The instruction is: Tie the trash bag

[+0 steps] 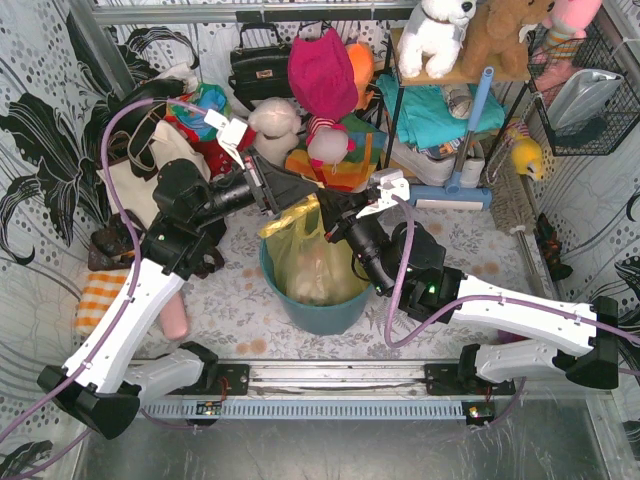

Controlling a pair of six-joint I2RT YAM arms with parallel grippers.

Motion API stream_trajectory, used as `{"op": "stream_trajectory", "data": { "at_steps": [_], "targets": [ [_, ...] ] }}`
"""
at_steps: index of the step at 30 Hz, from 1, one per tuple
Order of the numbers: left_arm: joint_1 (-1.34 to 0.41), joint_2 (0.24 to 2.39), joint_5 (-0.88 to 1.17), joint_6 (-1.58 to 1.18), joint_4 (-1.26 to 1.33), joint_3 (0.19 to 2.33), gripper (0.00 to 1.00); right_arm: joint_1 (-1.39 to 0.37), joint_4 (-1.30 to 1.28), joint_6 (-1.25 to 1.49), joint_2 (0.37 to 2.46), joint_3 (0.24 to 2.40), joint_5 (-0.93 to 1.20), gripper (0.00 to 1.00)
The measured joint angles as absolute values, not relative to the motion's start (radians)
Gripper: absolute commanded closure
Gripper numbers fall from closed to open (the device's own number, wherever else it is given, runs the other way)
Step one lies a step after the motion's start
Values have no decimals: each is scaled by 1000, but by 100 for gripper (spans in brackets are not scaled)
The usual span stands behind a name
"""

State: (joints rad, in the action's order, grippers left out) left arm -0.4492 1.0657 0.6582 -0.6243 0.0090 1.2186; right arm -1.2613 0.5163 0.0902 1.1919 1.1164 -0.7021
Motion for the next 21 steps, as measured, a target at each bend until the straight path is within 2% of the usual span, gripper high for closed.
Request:
{"op": "stream_trajectory", "data": {
  "at_steps": [8,21],
  "targets": [
    [-449,1069,603,-609,10,1245,72,-1262,516,113,1192,1116,-673,100],
    [-449,1073,472,-595,-20,1279,49,-1262,513,135,1186,1105,-666,100]
  ]
}}
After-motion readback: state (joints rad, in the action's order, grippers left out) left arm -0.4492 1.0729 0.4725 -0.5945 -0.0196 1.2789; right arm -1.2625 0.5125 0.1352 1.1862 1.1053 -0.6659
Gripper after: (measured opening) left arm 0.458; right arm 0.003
